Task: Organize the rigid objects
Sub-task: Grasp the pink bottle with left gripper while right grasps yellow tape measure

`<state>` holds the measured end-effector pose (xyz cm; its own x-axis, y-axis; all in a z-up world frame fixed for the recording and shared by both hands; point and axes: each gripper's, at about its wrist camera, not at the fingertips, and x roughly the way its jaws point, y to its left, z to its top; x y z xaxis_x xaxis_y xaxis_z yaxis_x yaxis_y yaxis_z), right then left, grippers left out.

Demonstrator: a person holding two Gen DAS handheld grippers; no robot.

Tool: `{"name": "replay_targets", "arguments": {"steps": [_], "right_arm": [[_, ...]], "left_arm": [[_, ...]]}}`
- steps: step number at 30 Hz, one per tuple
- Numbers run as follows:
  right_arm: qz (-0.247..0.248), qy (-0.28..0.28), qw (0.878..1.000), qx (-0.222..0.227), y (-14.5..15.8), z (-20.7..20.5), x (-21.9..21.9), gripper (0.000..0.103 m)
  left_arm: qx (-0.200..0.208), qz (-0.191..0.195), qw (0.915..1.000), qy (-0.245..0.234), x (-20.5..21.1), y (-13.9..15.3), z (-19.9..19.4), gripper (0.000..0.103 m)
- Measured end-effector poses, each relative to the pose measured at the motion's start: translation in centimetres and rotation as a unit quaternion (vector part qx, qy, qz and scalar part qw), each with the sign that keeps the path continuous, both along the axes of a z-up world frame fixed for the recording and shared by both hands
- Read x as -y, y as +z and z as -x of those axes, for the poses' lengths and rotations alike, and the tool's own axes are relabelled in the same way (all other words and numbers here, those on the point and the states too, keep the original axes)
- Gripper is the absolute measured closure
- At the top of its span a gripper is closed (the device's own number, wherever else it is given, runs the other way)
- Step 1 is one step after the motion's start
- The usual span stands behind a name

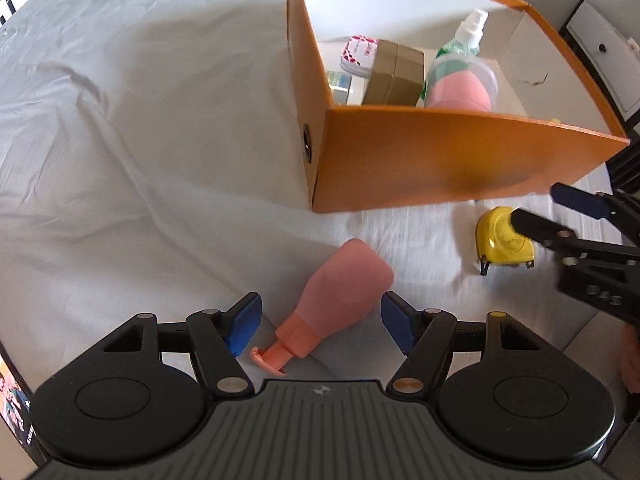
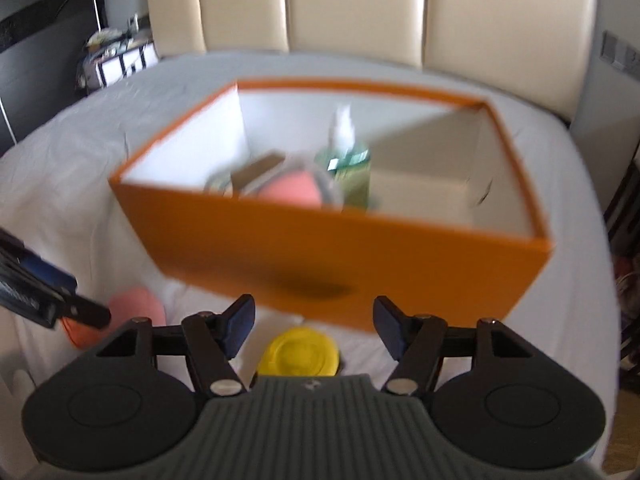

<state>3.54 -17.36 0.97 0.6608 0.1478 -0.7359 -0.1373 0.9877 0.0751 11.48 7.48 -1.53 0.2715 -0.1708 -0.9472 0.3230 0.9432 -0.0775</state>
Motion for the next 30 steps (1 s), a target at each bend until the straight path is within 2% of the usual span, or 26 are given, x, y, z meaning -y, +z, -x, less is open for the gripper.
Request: {"name": "replay_targets", "arguments": {"steps": [2,3,4,5,10,13,15,22,23,30], "right_arm": [[0.003,0.002,0.999,-0.033,-1.2,-0.8,-0.4,0.037],[-0.010,0.004,0.999,-0.039,-1.5,-1.1,-0.3,0.034],[-0.025,0.008,0.999,-0.043,-1.7,-1.3,-0.2,0.025],[-0.039,0.008,0.998,-0.048,-1.9,-1.5,0.0,0.023],[-0.019,0.001,0.996,-0.089,-3.7,-2.2,-0.7,0.023],[-0.020,0.004,0.995,-0.098,-4.0,-2.3,-0.9,0.026],[-0.022,0.006,0.995,-0.100,-4.2,-2.3,-1.0,0.032],[-0.011,0.016,0.995,-0.101,-4.4,-2.4,-1.6,0.035],[-0.005,0.016,0.995,-0.101,-4.4,-2.3,-1.7,0.038],[0.004,0.019,0.995,-0.093,-4.4,-2.1,-2.1,0.042]], "left_arm": [[-0.005,-0.013,0.9999,-0.002,0.5,-0.5,-0.2,0.023],[-0.006,-0.017,0.9998,-0.001,0.7,-0.7,-0.3,0.023],[-0.006,-0.019,0.9998,-0.002,0.9,-0.8,-0.4,0.023],[-0.006,-0.021,0.9997,-0.007,1.1,-1.0,-0.4,0.023],[-0.014,-0.052,0.9979,-0.036,2.7,-2.0,-0.4,0.026],[-0.022,-0.060,0.9974,-0.034,2.9,-2.6,-0.7,0.029],[-0.026,-0.057,0.9975,-0.031,2.9,-2.8,-0.9,0.030],[-0.032,-0.071,0.9965,-0.029,3.5,-3.4,-1.5,0.030],[-0.035,-0.071,0.9966,-0.023,3.6,-3.4,-1.4,0.033],[-0.034,-0.045,0.9984,-0.006,2.7,-3.1,-1.7,0.046]]}}
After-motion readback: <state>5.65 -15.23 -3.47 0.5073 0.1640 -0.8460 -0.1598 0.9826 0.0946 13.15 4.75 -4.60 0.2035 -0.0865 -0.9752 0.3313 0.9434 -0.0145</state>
